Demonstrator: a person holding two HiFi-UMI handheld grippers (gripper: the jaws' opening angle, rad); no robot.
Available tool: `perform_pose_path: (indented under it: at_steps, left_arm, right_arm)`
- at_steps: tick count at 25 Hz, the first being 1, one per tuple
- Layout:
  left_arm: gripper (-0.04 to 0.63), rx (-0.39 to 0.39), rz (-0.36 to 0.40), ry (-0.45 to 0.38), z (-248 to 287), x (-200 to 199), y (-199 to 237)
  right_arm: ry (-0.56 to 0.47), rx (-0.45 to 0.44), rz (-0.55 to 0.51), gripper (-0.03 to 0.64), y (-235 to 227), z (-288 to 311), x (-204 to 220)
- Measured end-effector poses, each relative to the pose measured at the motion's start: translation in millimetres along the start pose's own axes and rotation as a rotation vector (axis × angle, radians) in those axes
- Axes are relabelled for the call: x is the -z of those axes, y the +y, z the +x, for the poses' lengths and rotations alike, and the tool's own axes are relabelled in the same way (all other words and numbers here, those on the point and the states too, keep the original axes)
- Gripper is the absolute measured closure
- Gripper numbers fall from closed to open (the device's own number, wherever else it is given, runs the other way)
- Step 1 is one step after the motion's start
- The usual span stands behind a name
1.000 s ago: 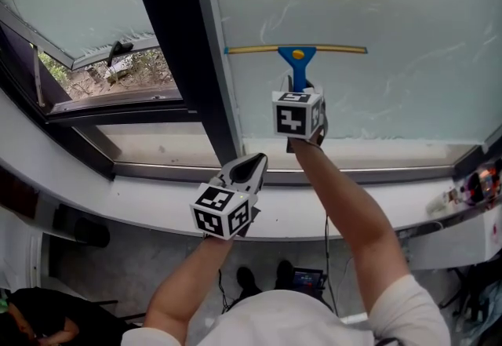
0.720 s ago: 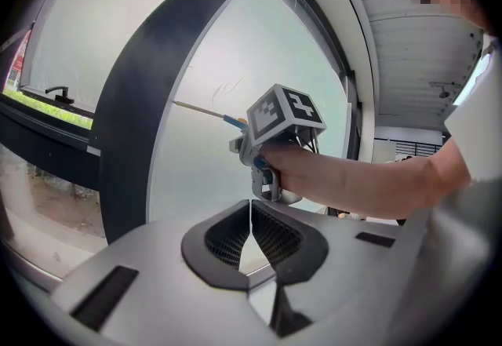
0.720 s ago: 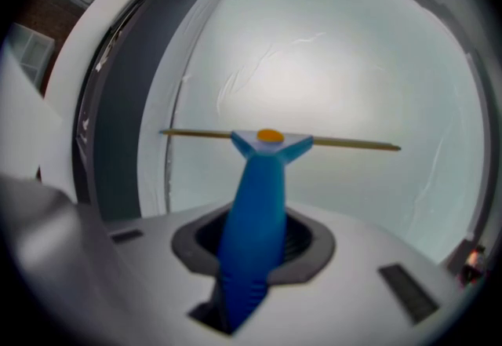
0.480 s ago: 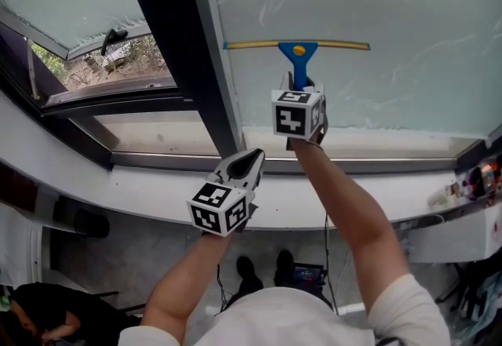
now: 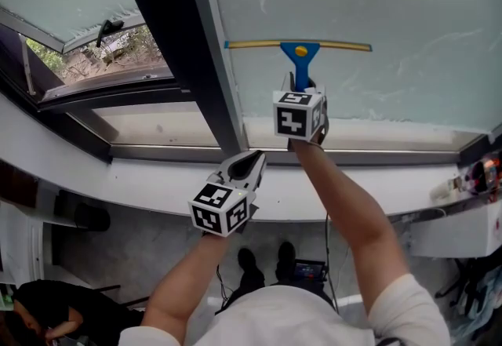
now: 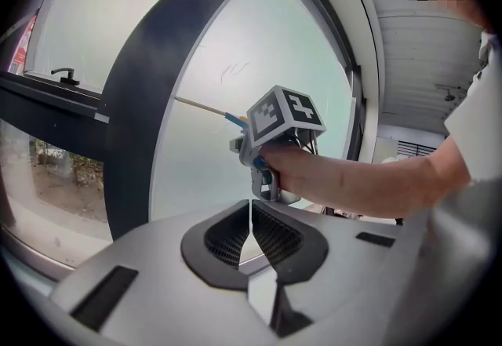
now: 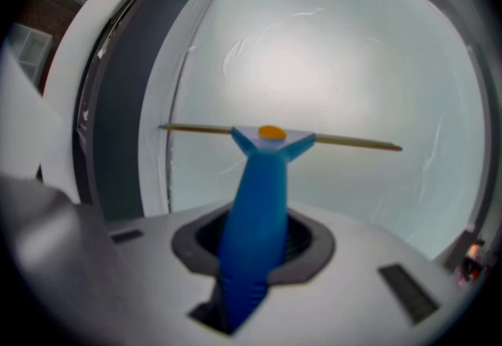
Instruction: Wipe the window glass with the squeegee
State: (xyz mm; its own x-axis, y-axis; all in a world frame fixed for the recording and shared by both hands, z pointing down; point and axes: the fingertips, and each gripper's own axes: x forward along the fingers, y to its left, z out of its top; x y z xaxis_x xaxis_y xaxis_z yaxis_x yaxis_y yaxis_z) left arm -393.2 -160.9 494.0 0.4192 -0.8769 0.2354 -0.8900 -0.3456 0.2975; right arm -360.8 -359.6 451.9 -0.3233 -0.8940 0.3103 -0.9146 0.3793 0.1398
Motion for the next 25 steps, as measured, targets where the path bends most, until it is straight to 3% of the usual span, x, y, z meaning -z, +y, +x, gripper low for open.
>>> perform_pose_path:
  at_steps: [25]
  left_arm:
    - [0.563,-0.009,-0.059,0.079,12,46,21]
  right_arm:
    - [0.028,-0.013,0.013,0.517,10,22,67]
